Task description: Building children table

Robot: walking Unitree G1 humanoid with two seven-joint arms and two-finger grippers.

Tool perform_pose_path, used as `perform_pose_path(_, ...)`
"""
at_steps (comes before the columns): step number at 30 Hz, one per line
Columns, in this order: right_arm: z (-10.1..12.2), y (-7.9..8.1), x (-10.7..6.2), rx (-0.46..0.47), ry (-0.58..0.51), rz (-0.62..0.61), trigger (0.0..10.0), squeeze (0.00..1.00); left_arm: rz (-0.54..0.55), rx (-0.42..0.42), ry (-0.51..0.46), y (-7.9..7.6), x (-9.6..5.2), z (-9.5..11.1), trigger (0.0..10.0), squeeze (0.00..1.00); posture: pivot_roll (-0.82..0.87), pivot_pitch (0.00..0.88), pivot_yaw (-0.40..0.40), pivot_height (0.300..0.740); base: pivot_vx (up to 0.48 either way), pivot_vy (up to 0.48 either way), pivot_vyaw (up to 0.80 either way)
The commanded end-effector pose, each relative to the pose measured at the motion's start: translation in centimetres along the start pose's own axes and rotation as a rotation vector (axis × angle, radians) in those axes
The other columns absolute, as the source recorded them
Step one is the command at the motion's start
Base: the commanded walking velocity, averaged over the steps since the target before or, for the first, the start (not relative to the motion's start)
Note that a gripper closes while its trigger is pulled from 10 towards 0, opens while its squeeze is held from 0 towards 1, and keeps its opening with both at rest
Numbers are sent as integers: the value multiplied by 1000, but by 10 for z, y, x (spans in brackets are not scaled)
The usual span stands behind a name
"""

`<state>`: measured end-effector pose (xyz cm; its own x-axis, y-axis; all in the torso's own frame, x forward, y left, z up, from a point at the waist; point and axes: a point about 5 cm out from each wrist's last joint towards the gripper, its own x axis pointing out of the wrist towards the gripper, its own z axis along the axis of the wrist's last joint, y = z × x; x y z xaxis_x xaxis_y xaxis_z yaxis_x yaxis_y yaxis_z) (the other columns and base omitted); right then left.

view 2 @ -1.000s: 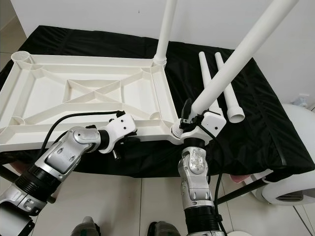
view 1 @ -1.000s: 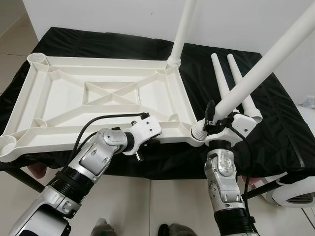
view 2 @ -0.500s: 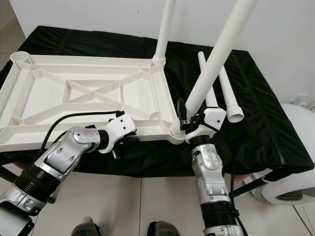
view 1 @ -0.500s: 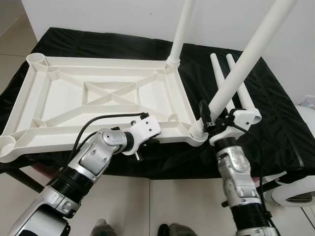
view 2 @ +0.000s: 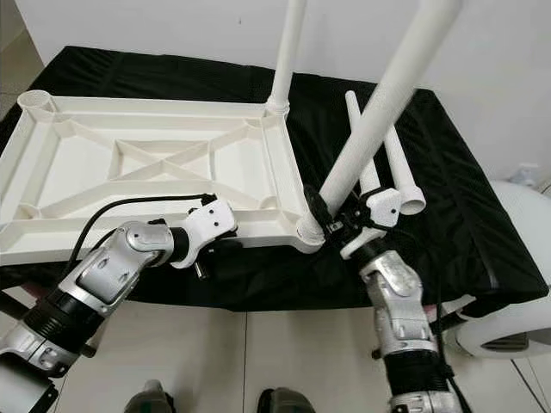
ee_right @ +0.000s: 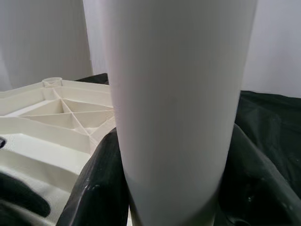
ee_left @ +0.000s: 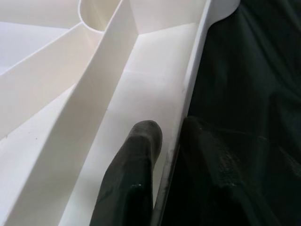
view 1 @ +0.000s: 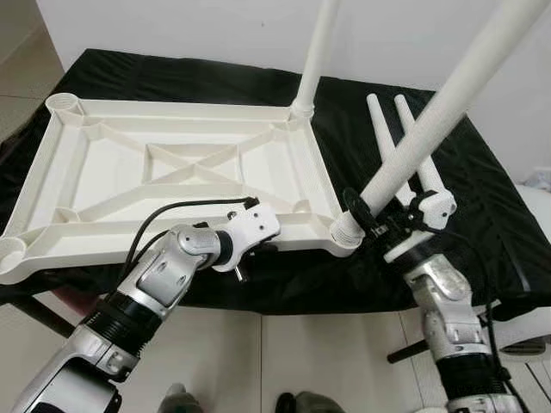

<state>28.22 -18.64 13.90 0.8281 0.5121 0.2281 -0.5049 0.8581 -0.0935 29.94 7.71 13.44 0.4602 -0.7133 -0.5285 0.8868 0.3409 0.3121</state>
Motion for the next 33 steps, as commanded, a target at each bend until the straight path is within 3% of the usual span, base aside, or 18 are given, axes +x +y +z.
perform_pose_path(1,-59,-9,-45,100,335,-79,10000,0,114,47,-23,21,-16,10,10000,0,43,49,-58,740,0,0,0)
perform_pose_path(9,-70,-19,-43,134,422,-84,10000,0,112,49,-27,20,-15,10,10000,0,43,43,-57,740,0,0,0)
perform_pose_path(22,-69,-32,-29,99,501,-29,10000,0,119,46,-26,21,-17,10,10000,0,43,52,-66,740,0,0,0)
perform_pose_path(28,-69,-34,-26,101,509,-11,10000,0,120,45,-29,21,-17,11,10000,0,43,56,-66,740,0,0,0)
perform_pose_path(33,-67,-38,-18,134,471,-73,10000,0,120,45,-27,21,-18,10,10000,0,48,60,-61,740,0,0,0)
